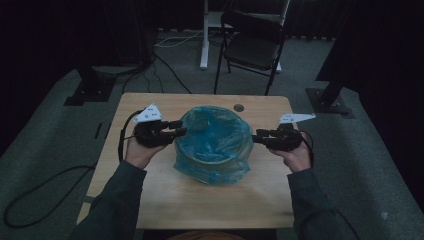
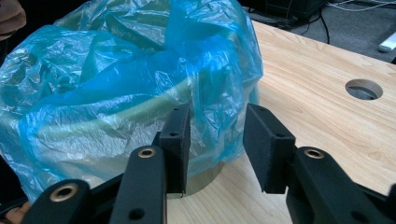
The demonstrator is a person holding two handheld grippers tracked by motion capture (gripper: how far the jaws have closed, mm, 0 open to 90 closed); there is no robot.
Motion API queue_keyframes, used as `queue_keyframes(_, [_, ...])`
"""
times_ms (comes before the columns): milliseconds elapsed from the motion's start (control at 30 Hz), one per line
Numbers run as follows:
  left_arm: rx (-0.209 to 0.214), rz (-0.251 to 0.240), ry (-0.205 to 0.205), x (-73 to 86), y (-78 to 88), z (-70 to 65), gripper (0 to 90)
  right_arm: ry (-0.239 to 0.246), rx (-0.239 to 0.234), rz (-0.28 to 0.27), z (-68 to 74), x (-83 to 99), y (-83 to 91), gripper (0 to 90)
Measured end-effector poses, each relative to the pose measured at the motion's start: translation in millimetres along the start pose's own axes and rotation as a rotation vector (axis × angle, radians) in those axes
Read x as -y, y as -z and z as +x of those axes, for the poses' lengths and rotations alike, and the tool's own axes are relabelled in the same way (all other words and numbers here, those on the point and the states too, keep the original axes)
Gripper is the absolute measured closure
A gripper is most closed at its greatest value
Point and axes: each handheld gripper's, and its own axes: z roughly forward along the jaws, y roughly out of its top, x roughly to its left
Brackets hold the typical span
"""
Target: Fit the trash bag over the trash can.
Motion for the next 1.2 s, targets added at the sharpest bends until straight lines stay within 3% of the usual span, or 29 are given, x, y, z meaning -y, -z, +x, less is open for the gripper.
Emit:
queue_keyframes(100, [0.012,0.017,-0.016,-8.6,-10.7,0.2,63.4,-0.005,0.000,-0.002,-1.0,2.6,0.8,60.0])
queue_keyframes(200, [0.015,0.014,-0.015,-10.2,-12.9,0.4,63.2,-0.007,-0.002,-0.004,-1.0,3.4,1.3,59.9])
queue_keyframes(233, [0.022,0.016,-0.023,-17.6,-22.1,0.8,63.1,-0.008,-0.004,-0.004,-1.0,4.2,1.7,59.8])
queue_keyframes(400, [0.034,0.004,-0.024,-28.8,-36.8,0.4,63.1,-0.013,-0.008,-0.008,-1.6,5.8,1.1,59.8])
queue_keyframes(767, [0.067,0.008,-0.071,-55.7,-62.7,-11.8,61.1,-0.018,-0.011,-0.011,-2.6,8.3,1.7,59.8])
queue_keyframes(800, [0.072,0.025,-0.091,-61.5,-73.0,-16.2,60.8,-0.018,-0.012,-0.012,-2.8,8.9,1.8,59.8])
queue_keyframes(900, [0.084,0.046,-0.099,-63.2,-81.0,-19.5,59.7,-0.021,-0.012,-0.014,-3.2,10.1,2.5,59.8])
queue_keyframes(933, [0.090,0.080,-0.120,-64.0,-89.6,-23.3,59.4,-0.022,-0.012,-0.014,-3.4,10.4,2.6,59.7])
queue_keyframes(1200, [0.136,0.189,-0.173,-66.0,-115.3,-33.0,58.9,-0.025,-0.011,-0.016,-4.2,11.5,3.5,59.7])
